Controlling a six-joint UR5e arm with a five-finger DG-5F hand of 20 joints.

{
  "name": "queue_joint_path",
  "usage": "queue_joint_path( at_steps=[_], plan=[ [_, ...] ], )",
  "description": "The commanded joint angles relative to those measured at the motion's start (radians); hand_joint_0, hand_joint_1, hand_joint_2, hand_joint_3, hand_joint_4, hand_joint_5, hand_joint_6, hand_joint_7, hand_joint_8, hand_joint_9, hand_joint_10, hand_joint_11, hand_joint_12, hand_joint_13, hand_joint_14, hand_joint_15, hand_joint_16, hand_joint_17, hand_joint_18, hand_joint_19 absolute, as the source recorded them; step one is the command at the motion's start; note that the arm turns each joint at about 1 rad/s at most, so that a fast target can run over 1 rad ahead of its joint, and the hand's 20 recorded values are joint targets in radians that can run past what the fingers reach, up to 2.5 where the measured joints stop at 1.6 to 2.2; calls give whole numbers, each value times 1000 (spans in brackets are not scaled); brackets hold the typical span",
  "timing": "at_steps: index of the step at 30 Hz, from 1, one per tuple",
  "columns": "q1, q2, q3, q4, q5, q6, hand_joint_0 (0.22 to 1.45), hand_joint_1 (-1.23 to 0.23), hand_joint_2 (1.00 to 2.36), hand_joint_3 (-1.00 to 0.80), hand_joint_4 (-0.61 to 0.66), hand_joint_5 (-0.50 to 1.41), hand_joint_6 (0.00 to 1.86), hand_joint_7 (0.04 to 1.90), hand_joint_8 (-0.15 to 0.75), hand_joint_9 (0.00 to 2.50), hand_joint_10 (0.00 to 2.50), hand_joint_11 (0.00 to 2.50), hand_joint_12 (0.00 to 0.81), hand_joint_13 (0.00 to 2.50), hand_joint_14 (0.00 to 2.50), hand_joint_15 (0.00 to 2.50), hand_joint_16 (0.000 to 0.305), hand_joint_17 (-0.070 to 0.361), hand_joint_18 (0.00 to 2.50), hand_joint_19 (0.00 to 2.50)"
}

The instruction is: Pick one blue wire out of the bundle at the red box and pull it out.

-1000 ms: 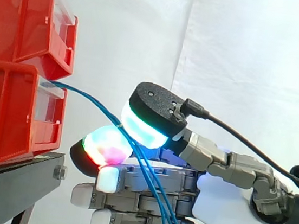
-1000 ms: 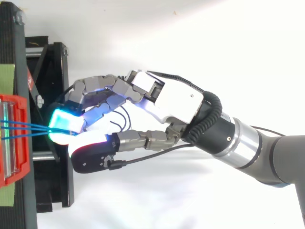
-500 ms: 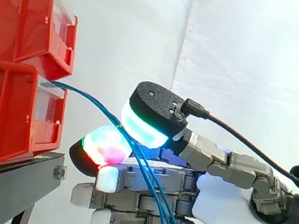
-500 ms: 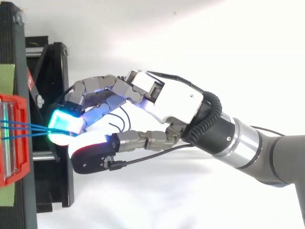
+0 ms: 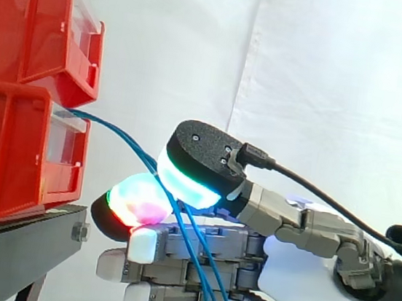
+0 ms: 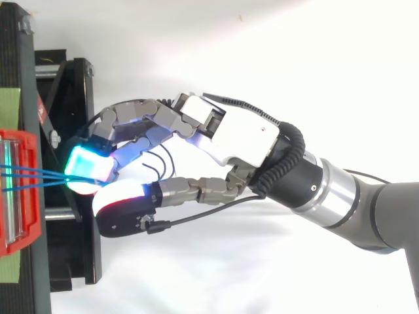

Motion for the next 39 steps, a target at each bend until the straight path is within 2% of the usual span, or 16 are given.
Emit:
queue_joint_path(
  at_steps=[1,5,9,14,20,26,32,35,38,39],
  plan=[
    [-2,0,0,1,-4,-1,588,-761,1010,-363,175,-144,826,932,246,948,17,636,360,619,17,472,43,97,523,561],
    [-1,0,0,1,-4,-2,589,-745,1010,-337,179,-142,836,952,246,956,19,639,358,621,17,469,43,96,526,562],
    [-1,1,0,4,-4,-2,592,-657,1012,-315,154,-128,815,990,250,986,19,633,355,621,17,472,43,96,522,580],
    [-2,0,2,6,-4,-1,595,-640,1012,-303,152,-115,793,1038,253,985,20,629,358,625,17,474,43,96,522,573],
    [-2,1,9,1,-13,-1,604,-720,1012,-208,165,-141,846,964,266,970,16,639,387,644,18,470,48,107,570,546],
    [-1,1,8,4,-15,-2,599,-739,1009,-173,161,-146,863,908,270,971,17,603,394,647,17,459,51,114,596,548],
    [-1,1,8,0,-13,-2,601,-670,1008,-201,202,-88,705,1069,261,985,13,497,392,656,15,449,52,116,596,534],
    [-1,1,9,0,-13,-2,619,-689,1010,-205,198,-80,654,1148,254,965,17,525,381,644,16,456,48,109,574,539],
    [-1,1,8,1,-13,-2,624,-726,1012,-201,207,-103,686,1070,249,941,18,577,376,621,16,462,47,105,561,539],
    [-2,1,8,1,-13,-2,625,-788,1014,-193,205,-128,736,993,248,927,20,591,372,613,16,462,46,103,553,543]
  ],
)
